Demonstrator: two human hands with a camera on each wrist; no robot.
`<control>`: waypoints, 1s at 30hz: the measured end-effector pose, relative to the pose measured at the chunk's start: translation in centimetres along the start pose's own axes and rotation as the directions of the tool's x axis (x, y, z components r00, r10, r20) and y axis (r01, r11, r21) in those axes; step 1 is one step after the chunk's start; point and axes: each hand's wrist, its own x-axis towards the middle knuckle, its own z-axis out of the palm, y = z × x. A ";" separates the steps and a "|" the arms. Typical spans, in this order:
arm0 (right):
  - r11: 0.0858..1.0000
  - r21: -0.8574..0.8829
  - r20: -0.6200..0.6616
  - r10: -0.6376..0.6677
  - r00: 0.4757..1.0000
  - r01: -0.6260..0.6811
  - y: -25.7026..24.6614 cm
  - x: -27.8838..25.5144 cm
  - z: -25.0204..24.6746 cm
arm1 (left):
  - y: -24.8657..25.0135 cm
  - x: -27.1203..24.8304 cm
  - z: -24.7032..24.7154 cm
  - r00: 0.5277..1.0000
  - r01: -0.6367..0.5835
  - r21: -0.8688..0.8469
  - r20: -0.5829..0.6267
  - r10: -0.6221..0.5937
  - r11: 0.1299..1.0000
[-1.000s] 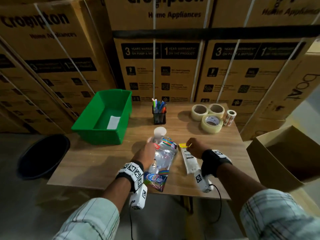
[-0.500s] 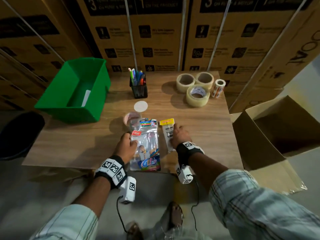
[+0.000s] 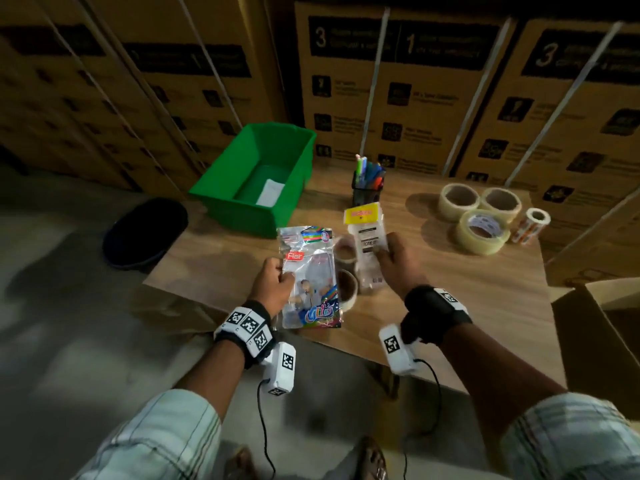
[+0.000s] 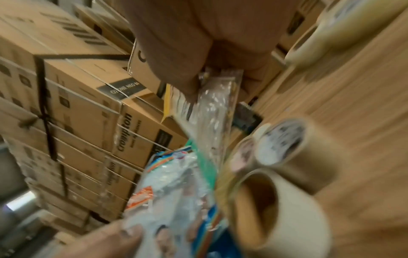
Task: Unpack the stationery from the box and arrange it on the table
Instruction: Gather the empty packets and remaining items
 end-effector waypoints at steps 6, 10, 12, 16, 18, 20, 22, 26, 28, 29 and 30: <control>0.982 0.191 0.363 -0.087 0.928 0.018 -9.1 0.2 11.2 | -2.3 0.7 -10.0 0.990 -0.051 0.044 -0.126 0.056 0.998; 0.983 0.179 0.441 -0.053 0.896 -0.030 -13.6 0.4 20.7 | -6.7 2.8 -18.3 0.991 -0.018 -0.065 -0.136 0.009 0.998; 0.973 0.215 0.463 -0.027 0.886 -0.083 -17.5 0.2 24.2 | -8.2 3.5 -22.6 0.989 -0.032 -0.143 -0.149 0.011 0.989; 0.958 0.230 0.579 0.007 0.816 -0.172 -24.2 -0.1 30.7 | -11.5 4.0 -30.0 0.982 -0.013 -0.208 -0.189 -0.027 0.978; 0.963 0.200 0.591 0.027 0.806 -0.179 -26.5 0.4 33.5 | -12.8 4.3 -32.9 0.976 -0.017 -0.227 -0.214 -0.033 0.974; 0.970 0.178 0.595 0.029 0.803 -0.167 -28.7 1.0 36.0 | -13.9 5.2 -35.6 0.972 -0.013 -0.237 -0.231 -0.044 0.971; 0.987 0.134 0.612 -0.010 0.791 -0.091 -30.8 1.4 38.1 | -14.9 6.5 -37.6 0.969 -0.026 -0.229 -0.244 -0.032 0.973; 0.999 0.038 0.567 -0.012 0.824 -0.012 -32.7 3.9 41.4 | -16.5 9.2 -39.7 0.967 0.002 -0.179 -0.251 -0.048 0.984; 1.000 -0.023 0.494 -0.008 0.869 0.022 -32.9 6.7 43.5 | -16.9 10.7 -40.8 0.968 0.022 -0.131 -0.246 -0.054 0.991; 0.998 -0.059 0.468 0.011 0.884 0.019 -33.0 8.3 44.5 | -17.3 11.6 -41.3 0.968 0.036 -0.105 -0.243 -0.060 0.994; 0.995 -0.094 0.449 0.025 0.893 0.019 -32.8 9.9 45.7 | -17.5 12.2 -41.7 0.969 0.054 -0.075 -0.238 -0.071 0.996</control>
